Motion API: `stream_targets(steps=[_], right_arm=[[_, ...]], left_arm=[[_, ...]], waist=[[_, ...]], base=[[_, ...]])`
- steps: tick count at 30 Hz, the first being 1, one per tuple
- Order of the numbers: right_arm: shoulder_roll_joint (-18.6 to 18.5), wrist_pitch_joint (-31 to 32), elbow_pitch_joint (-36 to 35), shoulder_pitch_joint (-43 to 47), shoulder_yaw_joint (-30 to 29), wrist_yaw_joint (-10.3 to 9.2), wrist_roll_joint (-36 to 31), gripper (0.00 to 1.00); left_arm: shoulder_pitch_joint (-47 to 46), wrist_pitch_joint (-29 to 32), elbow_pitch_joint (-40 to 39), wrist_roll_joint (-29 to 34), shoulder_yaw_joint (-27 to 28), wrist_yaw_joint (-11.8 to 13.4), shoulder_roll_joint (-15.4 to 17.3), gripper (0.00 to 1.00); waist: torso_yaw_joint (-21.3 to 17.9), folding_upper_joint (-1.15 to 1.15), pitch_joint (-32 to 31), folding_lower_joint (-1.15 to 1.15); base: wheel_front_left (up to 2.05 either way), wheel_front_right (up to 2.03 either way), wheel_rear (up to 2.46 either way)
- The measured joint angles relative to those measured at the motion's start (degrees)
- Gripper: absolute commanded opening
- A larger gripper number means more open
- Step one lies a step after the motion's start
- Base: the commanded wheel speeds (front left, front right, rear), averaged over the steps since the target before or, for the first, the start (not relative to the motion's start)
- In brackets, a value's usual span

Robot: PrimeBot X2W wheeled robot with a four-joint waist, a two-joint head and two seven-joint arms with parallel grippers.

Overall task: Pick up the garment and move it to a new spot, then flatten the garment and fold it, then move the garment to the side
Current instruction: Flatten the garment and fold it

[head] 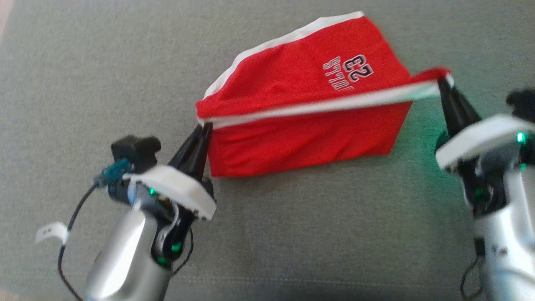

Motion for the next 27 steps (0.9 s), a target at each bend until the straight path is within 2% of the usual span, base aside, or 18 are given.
stream_targets(steps=[7, 12, 22, 23, 24, 25, 27], right_arm=[[-3.1, 2.7, 11.3, -14.5, 3.1, 0.00, 1.6, 0.00], [-4.9, 3.0, 19.0, -21.4, 5.6, 0.00, 2.3, 0.00], [-5.8, -2.7, 29.8, -29.7, 10.8, 0.00, 4.8, 0.00], [-5.8, -3.6, 30.2, -29.9, 11.3, 0.00, 5.6, 0.33], [-5.8, -4.4, 30.7, -30.3, 11.8, 0.00, 6.3, 1.00], [-5.9, -5.0, 31.0, -30.6, 12.7, 0.00, 6.6, 1.00], [-5.9, -6.0, 31.1, -30.7, 13.4, 0.00, 7.1, 1.00]], left_arm=[[-9.3, -2.3, 7.2, -1.1, -0.9, -2.0, -2.0, 0.00], [-14.1, -4.1, 12.6, -3.0, -2.1, -2.7, -3.1, 0.00], [-19.5, -8.9, 21.0, -7.2, -4.4, -3.0, -4.0, 0.00], [-19.8, -9.3, 21.7, -7.6, -4.7, -3.0, -4.0, 0.25], [-20.1, -9.7, 22.2, -8.1, -5.3, -3.3, -4.0, 0.84], [-20.3, -10.2, 22.6, -8.5, -5.6, -3.4, -4.0, 1.00], [-20.5, -10.6, 23.1, -8.9, -5.9, -3.4, -4.0, 1.00]], waist=[[2.9, 0.00, 3.9, 0.00], [5.1, 0.00, 5.9, 0.00], [7.1, 0.00, 7.5, 0.00], [7.1, 0.00, 7.6, 0.00], [7.0, 0.00, 7.6, 0.00], [7.0, 0.00, 7.7, 0.00], [6.9, 0.00, 7.7, 0.00]], base=[[0.00, 0.00, 0.00], [0.00, 0.00, 0.00], [0.00, 0.00, 0.00], [0.00, 0.00, 0.00], [0.00, 0.00, 0.00], [0.00, 0.00, 0.00], [0.00, 0.00, 0.00]])
